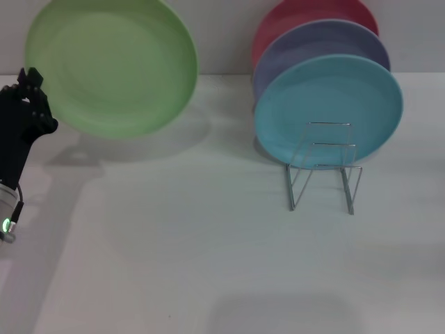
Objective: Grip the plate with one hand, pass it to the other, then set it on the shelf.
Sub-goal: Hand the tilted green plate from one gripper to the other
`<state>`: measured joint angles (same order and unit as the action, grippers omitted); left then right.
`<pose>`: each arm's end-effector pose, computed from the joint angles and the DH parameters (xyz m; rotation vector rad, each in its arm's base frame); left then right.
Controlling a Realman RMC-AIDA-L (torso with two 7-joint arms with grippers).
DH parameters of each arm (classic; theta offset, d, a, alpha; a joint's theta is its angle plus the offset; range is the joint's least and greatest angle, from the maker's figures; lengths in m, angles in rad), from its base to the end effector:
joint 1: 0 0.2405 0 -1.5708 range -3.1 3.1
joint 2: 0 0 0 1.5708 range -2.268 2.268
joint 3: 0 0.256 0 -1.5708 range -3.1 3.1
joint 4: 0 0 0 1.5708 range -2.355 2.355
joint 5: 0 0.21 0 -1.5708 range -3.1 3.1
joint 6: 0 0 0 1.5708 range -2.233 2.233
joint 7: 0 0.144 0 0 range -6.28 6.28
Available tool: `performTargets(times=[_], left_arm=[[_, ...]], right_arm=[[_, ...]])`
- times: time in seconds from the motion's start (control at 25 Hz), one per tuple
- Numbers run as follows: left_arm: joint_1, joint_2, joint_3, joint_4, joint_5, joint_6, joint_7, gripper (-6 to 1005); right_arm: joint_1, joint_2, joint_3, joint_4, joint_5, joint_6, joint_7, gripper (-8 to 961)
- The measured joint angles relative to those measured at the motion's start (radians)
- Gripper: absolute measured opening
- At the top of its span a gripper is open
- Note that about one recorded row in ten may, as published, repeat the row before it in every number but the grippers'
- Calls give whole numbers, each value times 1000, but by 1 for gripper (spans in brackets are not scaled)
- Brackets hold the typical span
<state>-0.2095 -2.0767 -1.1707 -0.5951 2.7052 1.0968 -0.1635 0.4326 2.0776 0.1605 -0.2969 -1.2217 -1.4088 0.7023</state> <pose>-0.2836 0.3180 -0.0045 -1.5448 -0.5017 -0.9325 0.3807 0.3008 0.1326 -1.0663 0.5298 0.9906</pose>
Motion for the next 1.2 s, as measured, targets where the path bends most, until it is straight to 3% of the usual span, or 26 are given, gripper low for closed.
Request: performTargets(times=[0.28, 0.52, 0.76, 1.2], left_arm=[[15, -2, 57, 11, -93, 33, 7, 41], [9, -2, 115, 49, -109, 77, 10, 44], [11, -2, 144, 47, -122, 93, 47, 47], [1, -3, 286, 51, -308, 191, 155, 51]], right_arm=[[-119, 4, -154, 161, -2, -253, -3, 588], [-144, 5, -317, 284, -4, -347, -46, 588], [-107, 4, -413, 434, -25, -387, -204, 588], [14, -1, -433, 695, -105, -367, -589, 589]])
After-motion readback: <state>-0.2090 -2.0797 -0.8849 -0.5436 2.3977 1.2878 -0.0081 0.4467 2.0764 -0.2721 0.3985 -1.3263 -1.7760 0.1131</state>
